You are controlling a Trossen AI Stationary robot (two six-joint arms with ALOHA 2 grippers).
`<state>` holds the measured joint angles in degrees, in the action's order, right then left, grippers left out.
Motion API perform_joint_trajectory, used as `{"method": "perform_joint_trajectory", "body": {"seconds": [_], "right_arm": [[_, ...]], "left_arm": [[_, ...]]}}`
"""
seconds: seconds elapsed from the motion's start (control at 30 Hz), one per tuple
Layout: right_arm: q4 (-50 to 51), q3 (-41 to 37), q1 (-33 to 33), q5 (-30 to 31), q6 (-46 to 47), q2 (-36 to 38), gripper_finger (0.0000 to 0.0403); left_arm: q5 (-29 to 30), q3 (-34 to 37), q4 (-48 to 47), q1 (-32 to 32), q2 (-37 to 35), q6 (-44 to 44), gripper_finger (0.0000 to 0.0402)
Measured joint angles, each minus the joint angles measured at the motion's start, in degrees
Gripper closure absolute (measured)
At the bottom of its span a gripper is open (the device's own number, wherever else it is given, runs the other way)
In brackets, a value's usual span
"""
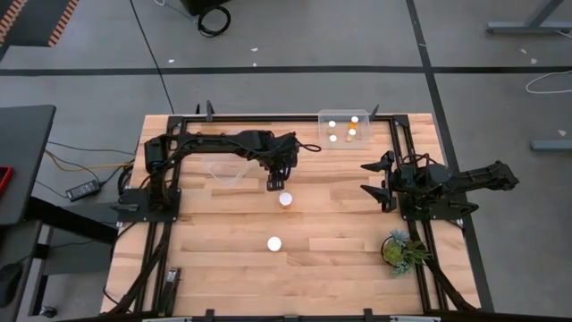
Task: Pick and place medicine bottles into bin by pill shape (circle, oval)
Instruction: Put the top orange pill bottle into the left transparent bin
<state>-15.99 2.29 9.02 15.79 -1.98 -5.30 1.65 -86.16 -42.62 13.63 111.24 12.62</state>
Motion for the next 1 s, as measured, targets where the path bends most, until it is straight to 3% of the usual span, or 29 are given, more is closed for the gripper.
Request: {"method": "perform_joint_trajectory", "body": {"seconds": [0.33, 0.57, 1.0], "right_arm": [[0.0, 0.0, 0.0, 0.0, 0.0, 0.0, 0.0089], [0.0, 0.0, 0.0, 0.0, 0.0, 0.0, 0.0089], [0.0, 0.0, 0.0, 0.0, 0.0, 0.0, 0.0089]], "left_arm": [[0.0, -5.3, -11.9, 0.0, -0.4, -0.3, 0.019], [0.0, -5.4, -17.2, 0.0, -1.6, -1.5, 0.0174], [3.2, -5.4, -22.3, 0.0, -13.9, -6.2, 0.0177]]}}
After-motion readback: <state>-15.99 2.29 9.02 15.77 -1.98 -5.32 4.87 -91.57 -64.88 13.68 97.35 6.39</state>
